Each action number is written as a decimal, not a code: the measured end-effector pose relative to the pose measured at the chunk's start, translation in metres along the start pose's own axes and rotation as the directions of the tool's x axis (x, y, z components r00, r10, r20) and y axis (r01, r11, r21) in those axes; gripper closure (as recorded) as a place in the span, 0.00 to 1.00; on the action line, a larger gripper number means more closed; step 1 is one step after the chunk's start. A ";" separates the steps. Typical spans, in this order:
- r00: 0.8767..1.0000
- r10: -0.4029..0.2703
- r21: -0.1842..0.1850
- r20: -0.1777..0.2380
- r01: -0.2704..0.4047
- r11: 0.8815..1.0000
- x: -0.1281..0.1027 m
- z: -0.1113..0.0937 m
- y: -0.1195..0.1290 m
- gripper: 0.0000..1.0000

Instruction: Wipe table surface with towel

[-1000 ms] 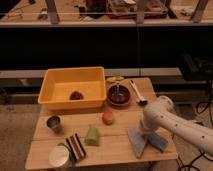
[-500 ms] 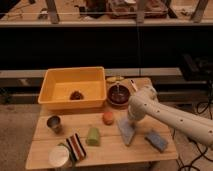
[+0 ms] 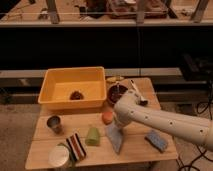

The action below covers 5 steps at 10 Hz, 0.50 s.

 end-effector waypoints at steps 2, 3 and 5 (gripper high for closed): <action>0.999 -0.022 0.017 0.025 0.022 1.000 -0.026 0.005 -0.007 0.90; 0.999 -0.029 0.022 0.044 0.028 0.999 -0.043 0.008 -0.009 0.90; 0.998 0.000 0.013 0.057 -0.001 1.000 -0.061 0.008 0.007 0.90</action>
